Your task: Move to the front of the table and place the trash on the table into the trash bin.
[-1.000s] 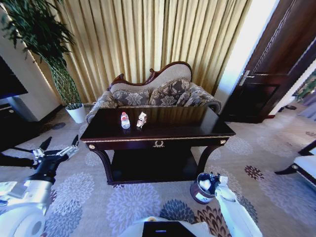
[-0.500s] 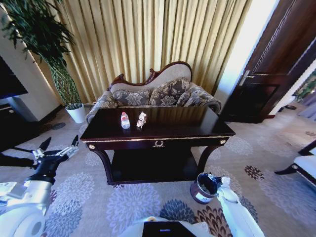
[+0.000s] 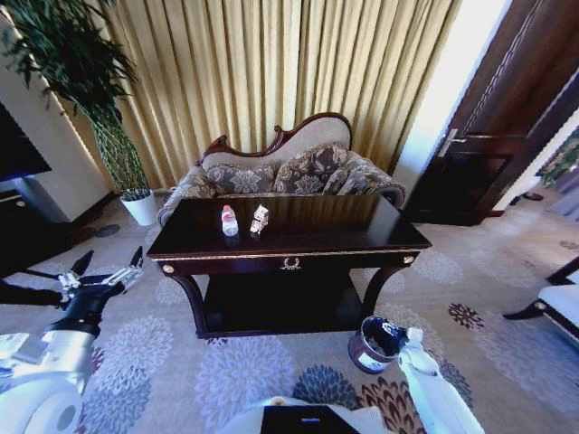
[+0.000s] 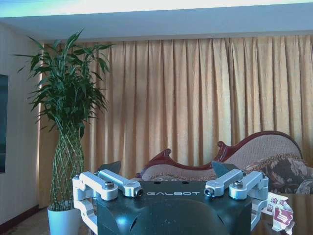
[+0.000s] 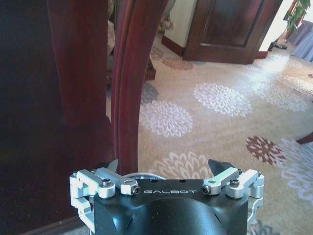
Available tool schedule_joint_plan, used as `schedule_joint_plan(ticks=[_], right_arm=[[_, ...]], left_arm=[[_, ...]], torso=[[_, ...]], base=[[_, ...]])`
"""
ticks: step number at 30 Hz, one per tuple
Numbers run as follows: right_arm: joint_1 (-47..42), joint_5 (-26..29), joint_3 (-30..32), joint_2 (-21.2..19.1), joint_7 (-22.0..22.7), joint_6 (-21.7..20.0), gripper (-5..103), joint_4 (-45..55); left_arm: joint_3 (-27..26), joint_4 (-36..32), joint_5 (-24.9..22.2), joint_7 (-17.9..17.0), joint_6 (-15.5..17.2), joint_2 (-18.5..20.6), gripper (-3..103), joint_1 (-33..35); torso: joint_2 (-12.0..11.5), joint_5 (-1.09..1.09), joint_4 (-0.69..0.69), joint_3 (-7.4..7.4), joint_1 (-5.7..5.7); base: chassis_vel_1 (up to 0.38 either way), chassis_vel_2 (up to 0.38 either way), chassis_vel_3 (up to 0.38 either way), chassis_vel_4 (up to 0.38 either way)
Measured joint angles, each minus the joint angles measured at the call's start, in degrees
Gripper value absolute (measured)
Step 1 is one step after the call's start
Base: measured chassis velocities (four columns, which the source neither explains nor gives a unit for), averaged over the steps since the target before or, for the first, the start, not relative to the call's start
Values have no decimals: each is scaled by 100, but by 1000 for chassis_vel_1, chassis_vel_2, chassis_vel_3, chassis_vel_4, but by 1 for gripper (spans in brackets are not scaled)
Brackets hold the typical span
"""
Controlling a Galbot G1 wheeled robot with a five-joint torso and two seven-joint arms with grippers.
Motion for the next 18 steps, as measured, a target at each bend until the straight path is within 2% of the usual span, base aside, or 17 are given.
schedule_joint_plan(ticks=[11, 13, 15, 18], right_arm=[[-626, 185, 34, -207, -5, -16, 100, 1988], [-832, 365, 58, -245, -5, -12, 100, 2827], [-907, 424, 68, -252, -7, -32, 100, 3100], [-1253, 585, 116, -254, -7, -190, 100, 4013]], left_arm=[[69, 0, -2, -2, -1, -4, 100, -34], [59, 0, -1, -1, -1, -3, 100, -33], [50, 1, -1, -3, -1, -3, 100, -29], [27, 1, -1, -5, -1, -9, 100, -10]], torso=[[0, -1, 0, 0, 0], [0, -1, 2, 0, 0], [0, -2, 1, 0, 0], [0, -1, 1, 0, 0]], base=[[0, 0, 0, 0], [0, 0, 0, 0], [0, 0, 0, 0], [0, 0, 0, 0]])
